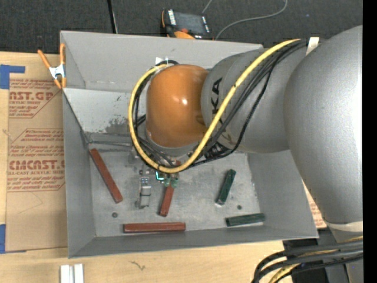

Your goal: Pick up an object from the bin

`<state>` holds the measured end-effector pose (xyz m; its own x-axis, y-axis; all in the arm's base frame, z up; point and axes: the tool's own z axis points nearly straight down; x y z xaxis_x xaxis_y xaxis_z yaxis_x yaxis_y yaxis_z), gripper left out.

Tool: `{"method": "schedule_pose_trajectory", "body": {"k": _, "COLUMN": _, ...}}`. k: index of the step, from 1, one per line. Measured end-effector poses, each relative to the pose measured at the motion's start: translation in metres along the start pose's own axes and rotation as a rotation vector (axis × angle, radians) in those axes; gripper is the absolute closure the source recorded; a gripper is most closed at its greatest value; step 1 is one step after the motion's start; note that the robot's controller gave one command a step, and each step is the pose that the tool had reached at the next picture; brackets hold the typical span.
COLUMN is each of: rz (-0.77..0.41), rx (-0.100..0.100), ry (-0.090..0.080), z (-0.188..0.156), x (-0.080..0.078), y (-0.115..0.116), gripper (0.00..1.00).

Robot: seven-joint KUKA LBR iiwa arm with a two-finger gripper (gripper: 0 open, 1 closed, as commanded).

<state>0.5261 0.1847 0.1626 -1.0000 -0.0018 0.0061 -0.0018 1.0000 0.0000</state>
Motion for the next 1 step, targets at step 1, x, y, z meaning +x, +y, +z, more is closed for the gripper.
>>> {"method": "schedule_pose_trajectory", "body": {"k": 1, "rz": -0.102, "rx": 0.001, "ry": -0.002, "z": 0.0972, "x": -0.0402, "y": -0.0618, "gripper": 0.00}}
